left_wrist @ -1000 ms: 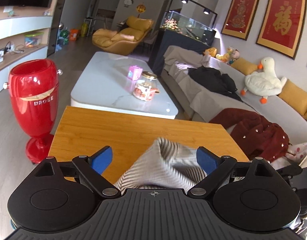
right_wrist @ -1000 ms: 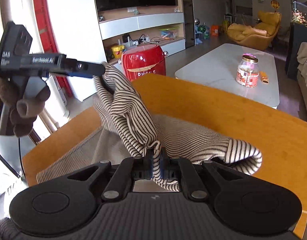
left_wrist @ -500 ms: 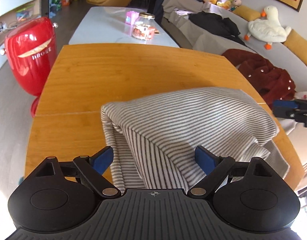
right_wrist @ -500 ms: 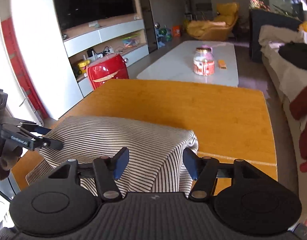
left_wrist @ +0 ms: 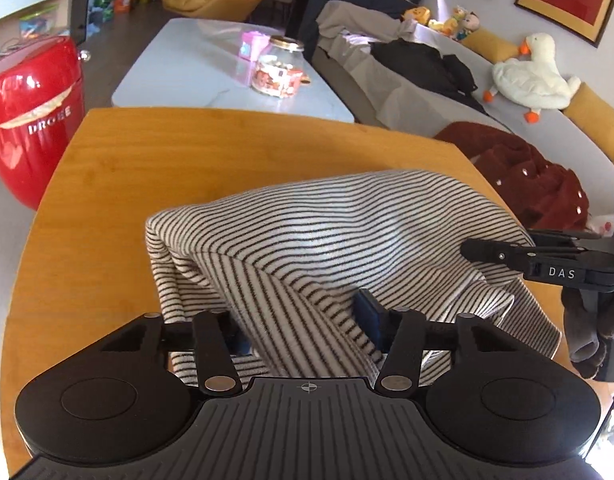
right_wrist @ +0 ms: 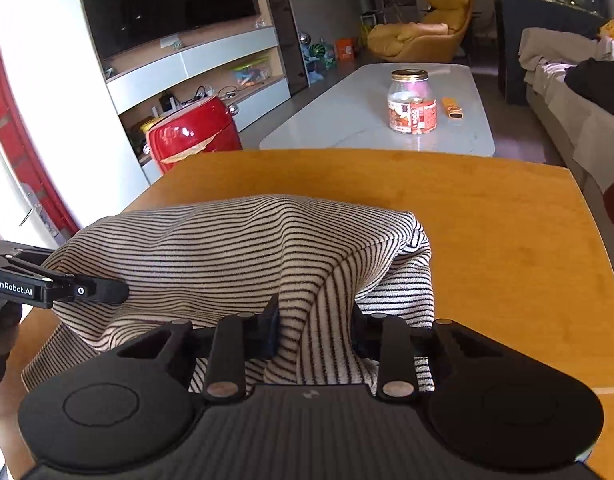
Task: Fold clothes
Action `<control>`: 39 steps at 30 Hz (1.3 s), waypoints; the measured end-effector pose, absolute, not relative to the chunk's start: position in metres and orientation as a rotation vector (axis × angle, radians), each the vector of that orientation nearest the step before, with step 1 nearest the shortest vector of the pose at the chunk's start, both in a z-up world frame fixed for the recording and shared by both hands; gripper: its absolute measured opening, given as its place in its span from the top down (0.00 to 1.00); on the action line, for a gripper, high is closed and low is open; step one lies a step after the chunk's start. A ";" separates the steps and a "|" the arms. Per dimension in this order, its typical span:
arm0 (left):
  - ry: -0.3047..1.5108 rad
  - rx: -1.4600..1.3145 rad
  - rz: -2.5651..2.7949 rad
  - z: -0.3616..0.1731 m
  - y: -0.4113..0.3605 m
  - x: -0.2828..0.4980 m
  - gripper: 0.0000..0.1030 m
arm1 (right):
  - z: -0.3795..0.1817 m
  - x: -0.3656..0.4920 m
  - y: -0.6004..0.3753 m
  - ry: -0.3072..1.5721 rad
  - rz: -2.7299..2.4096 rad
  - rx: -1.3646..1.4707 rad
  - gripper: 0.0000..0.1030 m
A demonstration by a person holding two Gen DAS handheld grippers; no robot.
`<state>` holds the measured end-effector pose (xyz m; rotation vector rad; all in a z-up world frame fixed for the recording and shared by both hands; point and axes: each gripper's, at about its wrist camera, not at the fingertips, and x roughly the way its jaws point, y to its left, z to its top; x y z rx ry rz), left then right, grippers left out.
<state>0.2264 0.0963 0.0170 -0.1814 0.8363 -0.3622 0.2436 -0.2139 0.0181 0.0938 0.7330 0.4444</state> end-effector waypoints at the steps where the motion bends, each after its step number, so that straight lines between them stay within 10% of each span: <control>1: 0.821 -0.196 -0.358 0.024 0.099 0.234 0.62 | 0.022 0.253 -0.216 0.728 0.440 0.121 0.75; 17: 0.829 -0.148 -0.382 0.021 0.100 0.157 0.64 | 0.019 0.189 -0.218 0.699 0.482 0.001 0.70; 25: 0.751 -0.079 -0.289 0.041 0.106 0.128 0.49 | 0.015 0.179 -0.210 0.638 0.413 -0.171 0.40; 32: 0.713 -0.224 -0.421 0.068 0.095 0.113 0.30 | 0.012 0.177 -0.204 0.627 0.413 -0.177 0.37; 39: 0.891 -0.321 -0.397 0.013 0.081 0.147 0.31 | 0.005 0.176 -0.184 0.605 0.411 -0.206 0.34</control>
